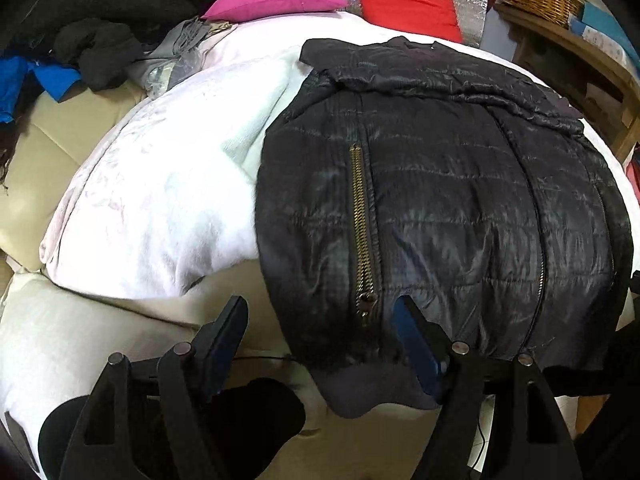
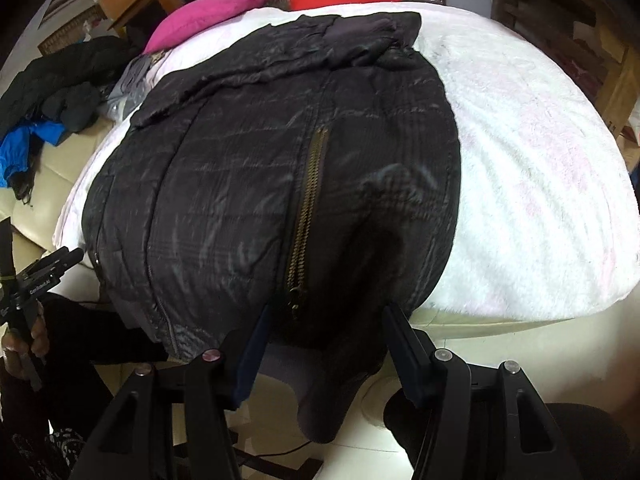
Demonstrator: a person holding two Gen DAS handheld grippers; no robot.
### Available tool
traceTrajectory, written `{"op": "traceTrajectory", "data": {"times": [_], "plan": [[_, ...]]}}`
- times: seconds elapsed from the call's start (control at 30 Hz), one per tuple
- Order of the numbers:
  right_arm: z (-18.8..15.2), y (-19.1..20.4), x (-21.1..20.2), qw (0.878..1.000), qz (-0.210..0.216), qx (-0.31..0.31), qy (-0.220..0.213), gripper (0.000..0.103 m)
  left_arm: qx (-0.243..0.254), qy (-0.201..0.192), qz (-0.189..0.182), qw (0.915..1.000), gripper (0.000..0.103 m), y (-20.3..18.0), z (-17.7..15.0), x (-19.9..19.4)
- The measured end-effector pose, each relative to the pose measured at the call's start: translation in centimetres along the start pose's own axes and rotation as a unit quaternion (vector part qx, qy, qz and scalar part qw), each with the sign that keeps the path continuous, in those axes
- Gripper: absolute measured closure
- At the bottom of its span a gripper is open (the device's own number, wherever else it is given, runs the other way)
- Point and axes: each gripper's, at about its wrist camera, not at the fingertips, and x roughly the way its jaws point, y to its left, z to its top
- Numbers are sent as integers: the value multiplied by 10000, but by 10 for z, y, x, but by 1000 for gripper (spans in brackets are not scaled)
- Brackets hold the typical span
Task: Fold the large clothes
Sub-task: 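Lift the jacket by its hem with both grippers off the bed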
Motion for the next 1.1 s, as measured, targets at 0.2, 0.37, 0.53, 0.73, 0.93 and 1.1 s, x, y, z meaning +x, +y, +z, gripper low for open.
{"op": "traceTrajectory", "data": {"times": [0.2,0.37,0.53,0.73,0.93,1.1], "plan": [[-6,13,11,9996,5,-174,222,41,-247,447,-116,9986,25,8,-14,10],[-16,17,19,9990,1,-212,395,41,-1484,1187,-768,9788,21,41,-33,35],[-21,10,23,9985,-90,-206,502,41,-2318,1300,-1179,9568,20,65,-40,47],[-20,-1,34,9985,-159,59,519,36,-2278,1668,-1464,9481,18,53,-43,79],[-24,-23,51,9965,-204,435,686,33,-2092,1911,-1508,9471,18,33,-50,100],[-24,-30,66,9941,-130,676,833,31,-1575,1621,-1307,9653,20,20,-43,95]]}}
